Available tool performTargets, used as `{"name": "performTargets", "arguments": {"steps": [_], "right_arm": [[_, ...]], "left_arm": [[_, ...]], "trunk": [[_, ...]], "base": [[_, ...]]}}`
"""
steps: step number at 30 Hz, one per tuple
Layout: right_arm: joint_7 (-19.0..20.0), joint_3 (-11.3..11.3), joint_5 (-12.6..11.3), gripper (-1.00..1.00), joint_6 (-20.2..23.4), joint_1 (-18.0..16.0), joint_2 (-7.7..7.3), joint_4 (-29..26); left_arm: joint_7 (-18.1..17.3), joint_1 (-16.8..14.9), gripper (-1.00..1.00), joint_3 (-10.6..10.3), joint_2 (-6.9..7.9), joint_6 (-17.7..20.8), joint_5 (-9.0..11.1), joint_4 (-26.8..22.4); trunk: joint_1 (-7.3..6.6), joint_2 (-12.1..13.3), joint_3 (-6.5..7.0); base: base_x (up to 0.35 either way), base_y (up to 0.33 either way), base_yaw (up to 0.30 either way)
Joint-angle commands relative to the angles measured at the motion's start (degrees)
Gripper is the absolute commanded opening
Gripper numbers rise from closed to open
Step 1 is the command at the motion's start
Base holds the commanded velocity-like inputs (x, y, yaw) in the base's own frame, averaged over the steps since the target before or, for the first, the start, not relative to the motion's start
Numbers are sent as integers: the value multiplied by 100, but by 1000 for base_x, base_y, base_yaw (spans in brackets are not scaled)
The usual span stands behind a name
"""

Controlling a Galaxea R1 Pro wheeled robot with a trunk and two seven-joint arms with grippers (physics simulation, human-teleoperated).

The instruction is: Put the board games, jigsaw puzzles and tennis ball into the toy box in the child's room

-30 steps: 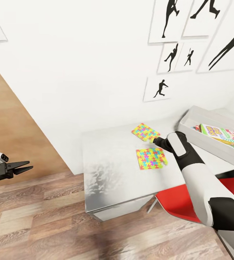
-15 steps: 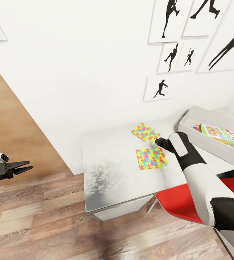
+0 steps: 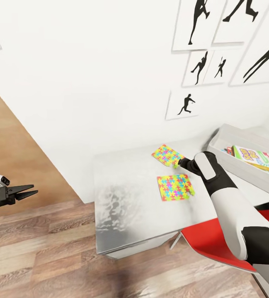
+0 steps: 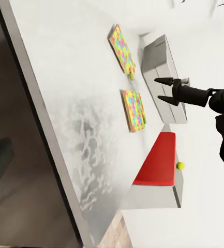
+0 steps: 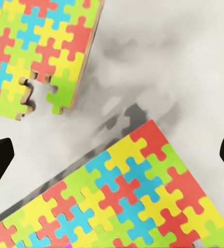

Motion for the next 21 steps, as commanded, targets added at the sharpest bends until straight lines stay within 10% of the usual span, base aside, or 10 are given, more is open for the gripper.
{"name": "performTargets", "arguments": {"steps": [1,21], "right_arm": [[-53,21,-57,100,8,-4,-6,-6],[-53,14,-60,100,-21,1,-6,19]], "left_arm": [[-21,-4,100,-5,2,60,2,-1],[-21,-4,100,-5,2,47,2,-1]], "trunk": [[3,-10,-9],[3,-10,-9]], "base": [[26,0,0],[79,-33,0]]}}
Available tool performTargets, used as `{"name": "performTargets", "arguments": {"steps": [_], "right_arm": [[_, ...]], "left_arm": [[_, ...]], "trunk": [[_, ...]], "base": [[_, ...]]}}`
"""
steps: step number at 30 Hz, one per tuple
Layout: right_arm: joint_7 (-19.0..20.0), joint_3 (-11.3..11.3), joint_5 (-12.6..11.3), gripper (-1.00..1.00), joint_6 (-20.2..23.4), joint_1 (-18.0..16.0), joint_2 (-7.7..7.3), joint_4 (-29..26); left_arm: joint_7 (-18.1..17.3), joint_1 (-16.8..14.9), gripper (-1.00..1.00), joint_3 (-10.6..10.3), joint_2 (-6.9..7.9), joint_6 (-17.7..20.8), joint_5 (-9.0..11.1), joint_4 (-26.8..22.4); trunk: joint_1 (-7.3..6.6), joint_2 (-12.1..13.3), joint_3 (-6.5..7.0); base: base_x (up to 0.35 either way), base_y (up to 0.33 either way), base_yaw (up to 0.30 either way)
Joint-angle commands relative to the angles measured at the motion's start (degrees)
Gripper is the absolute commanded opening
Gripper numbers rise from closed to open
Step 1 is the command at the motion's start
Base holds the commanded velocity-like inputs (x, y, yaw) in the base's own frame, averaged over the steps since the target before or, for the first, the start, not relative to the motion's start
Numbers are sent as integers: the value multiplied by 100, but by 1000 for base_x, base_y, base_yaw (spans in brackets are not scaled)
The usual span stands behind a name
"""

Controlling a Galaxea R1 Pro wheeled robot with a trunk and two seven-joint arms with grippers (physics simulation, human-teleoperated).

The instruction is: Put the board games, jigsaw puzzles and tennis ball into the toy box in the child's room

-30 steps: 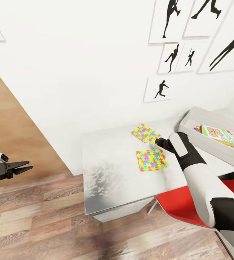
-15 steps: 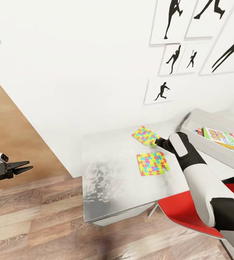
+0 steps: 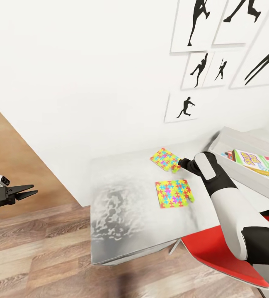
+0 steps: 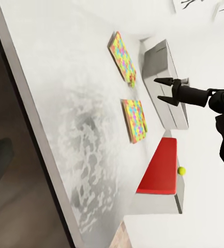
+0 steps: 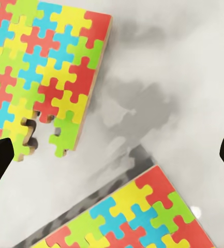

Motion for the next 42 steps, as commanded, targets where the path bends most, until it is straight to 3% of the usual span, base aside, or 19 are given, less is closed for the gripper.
{"name": "performTargets", "arguments": {"steps": [1,11,42], "right_arm": [[-52,20,-56,100,9,-2,-7,-6],[-52,29,-56,100,-4,7,-65,14],[-53,36,-56,100,-30,25,-88,30]], "left_arm": [[-21,-4,100,-5,3,61,2,-1],[-21,-4,100,-12,-1,63,4,-1],[-21,-4,100,-5,-10,61,2,-1]], "trunk": [[3,-10,-9],[3,-10,-36],[3,-10,-320]], "base": [[9,-6,0],[2,-2,0],[0,0,0]]}}
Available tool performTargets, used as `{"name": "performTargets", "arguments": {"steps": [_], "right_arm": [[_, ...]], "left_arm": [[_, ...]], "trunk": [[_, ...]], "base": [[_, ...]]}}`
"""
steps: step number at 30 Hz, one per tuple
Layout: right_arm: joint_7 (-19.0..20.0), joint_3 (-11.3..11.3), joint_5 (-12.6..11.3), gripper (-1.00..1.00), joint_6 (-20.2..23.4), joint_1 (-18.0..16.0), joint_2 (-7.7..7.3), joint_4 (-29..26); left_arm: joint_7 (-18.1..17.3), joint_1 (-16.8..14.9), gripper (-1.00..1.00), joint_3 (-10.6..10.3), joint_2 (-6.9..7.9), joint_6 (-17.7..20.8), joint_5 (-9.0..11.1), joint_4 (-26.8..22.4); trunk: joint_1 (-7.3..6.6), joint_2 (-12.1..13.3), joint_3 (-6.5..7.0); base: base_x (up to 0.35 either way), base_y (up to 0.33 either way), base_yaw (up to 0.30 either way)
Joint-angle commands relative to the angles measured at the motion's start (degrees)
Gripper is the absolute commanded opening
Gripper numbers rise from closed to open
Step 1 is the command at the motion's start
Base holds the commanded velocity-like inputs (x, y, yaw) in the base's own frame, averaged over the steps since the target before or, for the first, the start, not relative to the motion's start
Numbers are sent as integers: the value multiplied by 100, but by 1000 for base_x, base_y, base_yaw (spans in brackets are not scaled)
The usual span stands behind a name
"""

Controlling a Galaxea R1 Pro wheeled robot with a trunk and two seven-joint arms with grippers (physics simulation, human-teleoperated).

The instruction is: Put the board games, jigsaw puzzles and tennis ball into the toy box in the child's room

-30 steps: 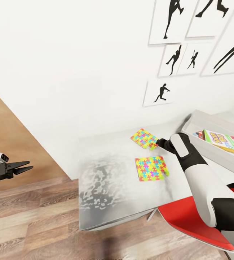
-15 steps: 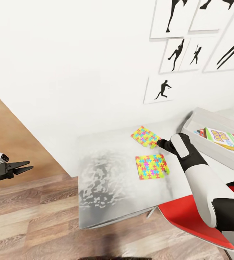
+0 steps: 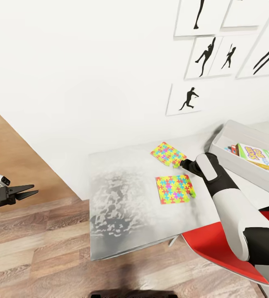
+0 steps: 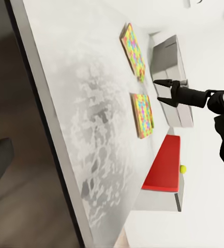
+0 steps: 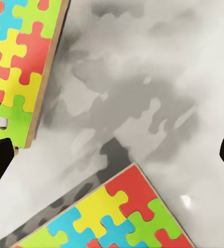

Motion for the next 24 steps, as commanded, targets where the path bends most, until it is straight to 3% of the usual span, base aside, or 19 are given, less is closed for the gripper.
{"name": "performTargets", "arguments": {"steps": [1,11,24], "right_arm": [[-53,22,-56,100,7,-4,-4,-6],[-53,22,-56,100,11,3,-10,-5],[-45,20,-51,100,11,4,-9,191]], "left_arm": [[-21,-3,100,-4,2,60,2,-1],[-21,-3,100,-4,2,57,2,-1],[-21,-3,100,-4,2,58,2,-1]], "trunk": [[3,-10,-19],[3,-10,-106],[3,-10,-122]], "base": [[0,0,0],[-12,0,0],[-14,0,0]]}}
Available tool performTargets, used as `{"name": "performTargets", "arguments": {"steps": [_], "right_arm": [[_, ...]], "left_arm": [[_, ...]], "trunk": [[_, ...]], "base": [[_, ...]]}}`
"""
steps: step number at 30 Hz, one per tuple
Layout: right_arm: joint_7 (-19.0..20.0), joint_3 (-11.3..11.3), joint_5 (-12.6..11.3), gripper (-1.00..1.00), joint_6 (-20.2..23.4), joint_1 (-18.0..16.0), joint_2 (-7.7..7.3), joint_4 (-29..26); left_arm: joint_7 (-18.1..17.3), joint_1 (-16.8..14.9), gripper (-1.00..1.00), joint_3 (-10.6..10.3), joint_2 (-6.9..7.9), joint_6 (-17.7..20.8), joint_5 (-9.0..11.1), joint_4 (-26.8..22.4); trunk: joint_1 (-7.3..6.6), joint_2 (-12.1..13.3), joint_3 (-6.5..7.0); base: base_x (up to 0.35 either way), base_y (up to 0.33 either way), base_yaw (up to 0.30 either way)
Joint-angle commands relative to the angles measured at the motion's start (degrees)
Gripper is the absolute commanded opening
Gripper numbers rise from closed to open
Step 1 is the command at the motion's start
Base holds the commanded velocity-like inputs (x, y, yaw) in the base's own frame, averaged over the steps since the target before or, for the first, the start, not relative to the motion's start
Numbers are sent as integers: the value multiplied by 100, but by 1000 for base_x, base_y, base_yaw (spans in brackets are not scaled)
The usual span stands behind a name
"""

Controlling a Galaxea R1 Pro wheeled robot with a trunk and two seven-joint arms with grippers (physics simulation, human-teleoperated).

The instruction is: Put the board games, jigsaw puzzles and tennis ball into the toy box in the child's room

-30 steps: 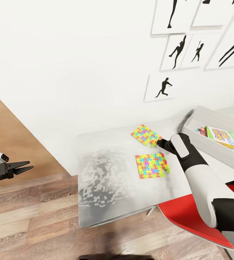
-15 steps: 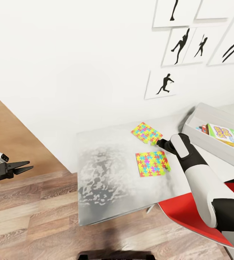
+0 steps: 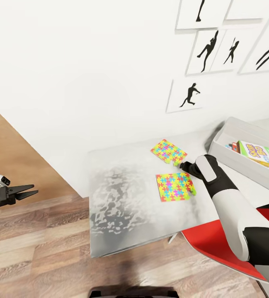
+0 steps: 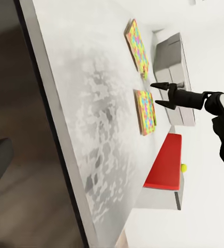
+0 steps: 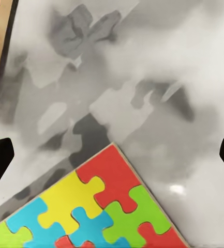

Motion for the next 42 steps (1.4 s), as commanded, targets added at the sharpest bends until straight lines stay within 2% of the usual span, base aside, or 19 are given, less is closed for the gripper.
{"name": "performTargets", "arguments": {"steps": [1,42], "right_arm": [[-50,22,-55,100,10,-4,-6,-1],[-26,32,-52,100,16,-4,10,8]], "left_arm": [[-21,-3,100,-5,2,61,2,-1],[-21,-3,100,-5,2,64,2,-1]], "trunk": [[2,-10,-9],[2,-10,-9]], "base": [[-111,16,0],[-29,33,0]]}}
